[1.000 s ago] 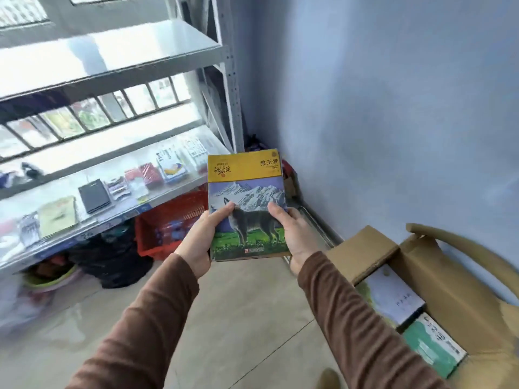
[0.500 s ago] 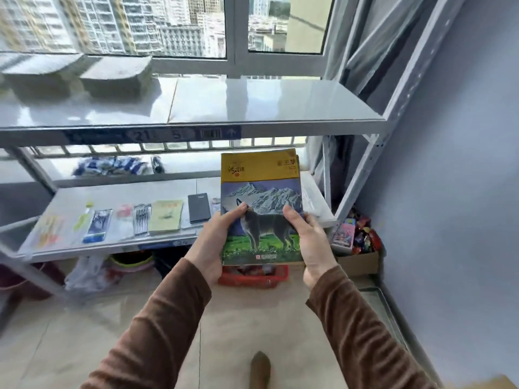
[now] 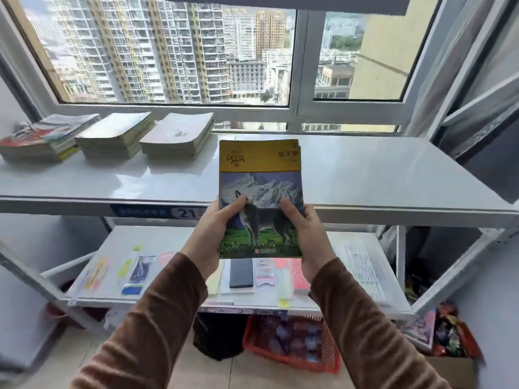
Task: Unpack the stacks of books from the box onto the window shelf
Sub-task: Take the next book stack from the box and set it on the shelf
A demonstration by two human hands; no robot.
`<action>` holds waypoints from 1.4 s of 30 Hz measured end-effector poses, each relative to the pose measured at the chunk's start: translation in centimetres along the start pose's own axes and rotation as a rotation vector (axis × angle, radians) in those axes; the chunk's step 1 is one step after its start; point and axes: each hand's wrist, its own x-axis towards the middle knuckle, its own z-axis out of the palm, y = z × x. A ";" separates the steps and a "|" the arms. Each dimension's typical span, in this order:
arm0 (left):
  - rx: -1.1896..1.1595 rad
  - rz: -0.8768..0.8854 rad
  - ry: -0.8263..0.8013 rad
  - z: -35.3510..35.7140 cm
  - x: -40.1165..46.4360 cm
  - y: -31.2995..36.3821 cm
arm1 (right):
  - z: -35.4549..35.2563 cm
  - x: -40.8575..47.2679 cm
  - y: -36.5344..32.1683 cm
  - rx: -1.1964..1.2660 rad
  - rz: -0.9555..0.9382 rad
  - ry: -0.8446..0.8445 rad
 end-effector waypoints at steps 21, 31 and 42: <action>0.151 0.323 -0.344 -5.2 21.3 7.1 | 5.8 18.7 -3.0 -0.171 -0.272 -0.104; 0.725 0.457 -0.375 -7.2 22.7 5.0 | 2.6 20.5 -2.5 -0.489 -0.314 -0.328; 0.581 0.368 -0.390 -7.3 24.9 6.0 | 2.3 23.5 -3.6 -0.475 -0.208 -0.259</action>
